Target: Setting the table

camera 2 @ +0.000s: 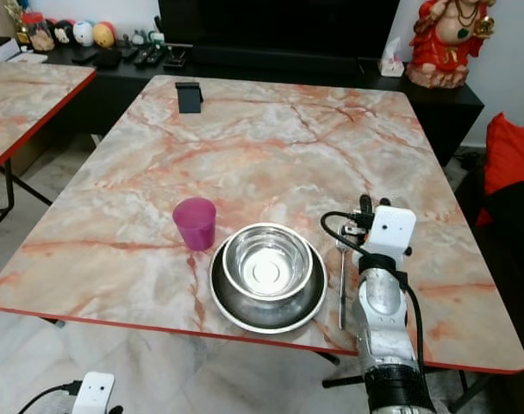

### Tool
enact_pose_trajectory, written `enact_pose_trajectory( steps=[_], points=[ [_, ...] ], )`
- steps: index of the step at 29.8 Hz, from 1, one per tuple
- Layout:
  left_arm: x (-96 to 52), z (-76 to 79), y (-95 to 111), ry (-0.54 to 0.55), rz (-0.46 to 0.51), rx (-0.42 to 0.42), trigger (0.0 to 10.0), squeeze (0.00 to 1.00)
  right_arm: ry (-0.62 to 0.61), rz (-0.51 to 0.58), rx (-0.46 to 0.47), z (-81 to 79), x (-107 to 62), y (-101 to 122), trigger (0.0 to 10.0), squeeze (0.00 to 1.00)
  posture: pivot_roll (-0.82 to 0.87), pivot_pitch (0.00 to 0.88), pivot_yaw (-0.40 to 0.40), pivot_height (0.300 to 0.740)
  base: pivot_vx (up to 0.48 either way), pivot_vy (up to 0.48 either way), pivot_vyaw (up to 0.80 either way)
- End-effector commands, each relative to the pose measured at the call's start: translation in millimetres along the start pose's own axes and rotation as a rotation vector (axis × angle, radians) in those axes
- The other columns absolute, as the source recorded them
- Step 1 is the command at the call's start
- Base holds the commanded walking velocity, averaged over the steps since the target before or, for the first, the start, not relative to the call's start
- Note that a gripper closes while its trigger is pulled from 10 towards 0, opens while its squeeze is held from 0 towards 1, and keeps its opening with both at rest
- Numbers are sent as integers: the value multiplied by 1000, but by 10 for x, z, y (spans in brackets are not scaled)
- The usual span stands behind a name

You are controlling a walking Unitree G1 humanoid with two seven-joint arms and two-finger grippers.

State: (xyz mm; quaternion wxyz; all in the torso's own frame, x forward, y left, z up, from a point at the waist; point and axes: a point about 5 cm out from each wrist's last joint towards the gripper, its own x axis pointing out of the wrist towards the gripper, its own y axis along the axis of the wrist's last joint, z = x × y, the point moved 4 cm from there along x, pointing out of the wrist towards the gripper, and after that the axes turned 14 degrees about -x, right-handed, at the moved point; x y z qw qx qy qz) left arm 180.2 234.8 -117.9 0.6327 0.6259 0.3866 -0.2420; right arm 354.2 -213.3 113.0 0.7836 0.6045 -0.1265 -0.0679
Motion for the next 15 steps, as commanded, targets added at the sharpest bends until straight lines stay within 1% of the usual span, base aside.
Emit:
enact_pose_trajectory(
  steps=[1, 4, 5, 7, 10, 15],
  points=[
    [1, -84, -12, 12, -25, 21, 10000, 0, 1, 0, 18, -111, 17, 15, 10000, 0, -125, 0, 83, 740, 0, 0, 0],
    [13, -110, 49, 14, -16, 36, 10000, 0, -3, 8, 36, -168, 56, 69, 10000, 0, -158, 0, 103, 740, 0, 0, 0],
    [19, -119, 86, 11, -7, 49, 10000, 0, -2, 28, 48, -177, 73, 123, 10000, 0, -163, 0, 105, 740, 0, 0, 0],
    [26, -127, 130, 11, 4, 48, 10000, 0, -4, 42, 41, -160, 87, 150, 10000, 0, -147, 0, 102, 740, 0, 0, 0],
    [33, -153, 188, 18, 23, 23, 10000, 0, -14, 27, 25, -93, 87, 72, 10000, 0, -86, 0, 73, 740, 0, 0, 0],
    [29, -184, 178, 36, 22, 2, 10000, 0, -9, 17, 6, -66, 98, 26, 10000, 0, -60, 0, 41, 740, 0, 0, 0]
  ],
)
